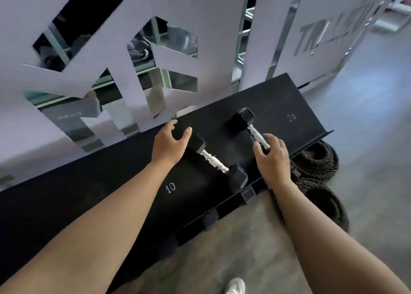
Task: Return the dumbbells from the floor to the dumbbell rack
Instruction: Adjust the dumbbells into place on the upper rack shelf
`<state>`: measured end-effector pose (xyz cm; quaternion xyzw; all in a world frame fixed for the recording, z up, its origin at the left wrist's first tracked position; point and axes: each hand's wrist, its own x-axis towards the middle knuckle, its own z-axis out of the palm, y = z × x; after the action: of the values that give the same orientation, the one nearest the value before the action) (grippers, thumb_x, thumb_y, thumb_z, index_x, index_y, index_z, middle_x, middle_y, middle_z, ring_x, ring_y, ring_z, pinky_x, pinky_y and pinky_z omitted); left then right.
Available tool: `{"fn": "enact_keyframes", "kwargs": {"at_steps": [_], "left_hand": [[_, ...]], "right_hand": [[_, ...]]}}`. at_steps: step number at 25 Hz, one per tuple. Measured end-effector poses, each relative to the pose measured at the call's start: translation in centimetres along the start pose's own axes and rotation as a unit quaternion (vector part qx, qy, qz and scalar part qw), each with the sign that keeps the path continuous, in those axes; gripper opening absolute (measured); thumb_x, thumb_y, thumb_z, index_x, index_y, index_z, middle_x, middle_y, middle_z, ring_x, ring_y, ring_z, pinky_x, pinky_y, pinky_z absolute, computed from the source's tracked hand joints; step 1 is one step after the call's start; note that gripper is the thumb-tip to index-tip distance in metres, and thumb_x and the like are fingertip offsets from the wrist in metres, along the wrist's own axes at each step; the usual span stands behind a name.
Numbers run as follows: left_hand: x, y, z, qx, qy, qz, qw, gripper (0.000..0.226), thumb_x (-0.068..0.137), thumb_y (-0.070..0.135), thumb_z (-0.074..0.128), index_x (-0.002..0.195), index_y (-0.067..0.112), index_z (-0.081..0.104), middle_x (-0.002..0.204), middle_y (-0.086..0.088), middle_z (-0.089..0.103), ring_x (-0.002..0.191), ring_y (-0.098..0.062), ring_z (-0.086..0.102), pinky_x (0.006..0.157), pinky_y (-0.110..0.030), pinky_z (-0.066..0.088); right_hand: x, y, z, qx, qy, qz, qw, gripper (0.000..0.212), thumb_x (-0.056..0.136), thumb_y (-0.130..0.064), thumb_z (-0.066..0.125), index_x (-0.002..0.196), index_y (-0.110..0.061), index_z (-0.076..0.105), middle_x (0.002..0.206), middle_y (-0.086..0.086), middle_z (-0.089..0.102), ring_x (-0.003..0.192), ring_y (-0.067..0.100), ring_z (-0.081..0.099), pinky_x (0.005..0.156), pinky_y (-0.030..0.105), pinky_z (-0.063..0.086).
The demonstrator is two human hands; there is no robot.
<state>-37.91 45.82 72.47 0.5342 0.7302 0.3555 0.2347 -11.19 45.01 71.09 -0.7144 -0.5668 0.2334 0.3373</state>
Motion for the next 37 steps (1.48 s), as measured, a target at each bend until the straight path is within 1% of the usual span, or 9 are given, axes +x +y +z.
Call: {"fn": "enact_keyframes", "kwargs": {"at_steps": [4,9,12,14,17,19,23,29,37], "left_hand": [[3.4,-3.3,5.9,0.007,-0.004,-0.089,0.996,0.068,0.086,0.059,0.059,0.141,0.023,0.045,0.142,-0.008,0.048,0.125,-0.024,0.047,0.090,-0.033,0.039],[8.6,-8.0,13.8,0.056,-0.030,-0.139,0.988,0.079,0.082,0.066,0.059,0.144,0.021,0.040,0.143,-0.008,0.044,0.129,-0.026,0.042,0.090,-0.036,0.041],[9.7,-9.6,16.5,0.054,0.037,-0.123,0.990,0.056,0.080,0.063,0.059,0.119,0.023,0.060,0.108,0.004,0.058,0.105,-0.017,0.054,0.071,-0.021,0.039],[10.1,-9.7,17.5,0.050,0.105,-0.111,0.987,0.043,0.077,0.060,0.060,0.102,0.026,0.066,0.089,0.013,0.057,0.089,-0.010,0.052,0.066,-0.022,0.038],[10.8,-9.2,17.8,0.062,0.109,-0.091,0.988,0.029,0.076,0.056,0.062,0.089,0.031,0.064,0.075,0.023,0.050,0.076,-0.005,0.050,0.069,-0.027,0.045],[11.5,-8.5,17.9,0.067,0.088,-0.068,0.992,0.033,0.078,0.053,0.064,0.095,0.026,0.068,0.077,0.022,0.052,0.081,-0.009,0.052,0.078,-0.034,0.051],[12.8,-7.3,18.4,0.107,0.031,-0.036,0.993,0.048,0.081,0.052,0.063,0.117,0.021,0.067,0.113,0.000,0.069,0.112,-0.025,0.053,0.095,-0.041,0.045],[13.6,-7.3,18.4,0.125,-0.010,0.005,0.992,0.047,0.084,0.051,0.062,0.118,0.018,0.066,0.113,-0.002,0.069,0.112,-0.025,0.055,0.091,-0.037,0.045],[13.9,-7.3,18.1,0.157,-0.054,-0.005,0.986,0.052,0.081,0.057,0.060,0.120,0.022,0.064,0.118,-0.002,0.065,0.116,-0.025,0.049,0.082,-0.034,0.041]], "right_hand": [[4.0,5.1,6.4,0.023,-0.081,0.057,0.995,0.043,0.092,-0.045,0.055,0.127,-0.019,0.058,0.125,0.005,0.059,0.117,0.022,0.053,0.093,0.030,0.038],[7.5,11.6,13.8,0.056,-0.110,0.126,0.984,0.033,0.094,-0.045,0.050,0.113,-0.022,0.064,0.106,-0.003,0.064,0.100,0.014,0.056,0.089,0.033,0.043],[8.1,14.5,16.4,0.057,-0.135,0.183,0.972,0.031,0.095,-0.041,0.048,0.103,-0.019,0.069,0.083,-0.007,0.065,0.086,0.017,0.059,0.078,0.034,0.045],[8.0,15.7,17.5,0.061,-0.158,0.233,0.958,0.031,0.092,-0.036,0.048,0.092,-0.018,0.073,0.070,-0.006,0.064,0.074,0.016,0.058,0.067,0.033,0.044],[8.0,15.8,18.4,0.088,-0.163,0.270,0.945,0.031,0.087,-0.032,0.047,0.090,-0.026,0.078,0.076,-0.006,0.070,0.079,0.016,0.063,0.068,0.031,0.048],[7.7,15.5,18.3,0.098,-0.160,0.276,0.943,0.034,0.087,-0.030,0.044,0.092,-0.031,0.077,0.081,-0.007,0.071,0.084,0.016,0.064,0.075,0.032,0.051],[6.3,15.5,18.3,0.107,-0.170,0.297,0.934,0.035,0.090,-0.032,0.042,0.097,-0.029,0.076,0.092,-0.007,0.071,0.091,0.016,0.060,0.082,0.033,0.048],[4.9,15.0,18.7,0.124,-0.160,0.315,0.927,0.024,0.090,-0.033,0.046,0.083,-0.032,0.069,0.073,-0.011,0.063,0.070,0.006,0.054,0.057,0.024,0.039],[4.0,14.6,18.9,0.109,-0.204,0.280,0.932,0.032,0.092,-0.022,0.038,0.100,-0.024,0.070,0.076,-0.014,0.060,0.061,0.000,0.052,0.038,0.008,0.035]]}}
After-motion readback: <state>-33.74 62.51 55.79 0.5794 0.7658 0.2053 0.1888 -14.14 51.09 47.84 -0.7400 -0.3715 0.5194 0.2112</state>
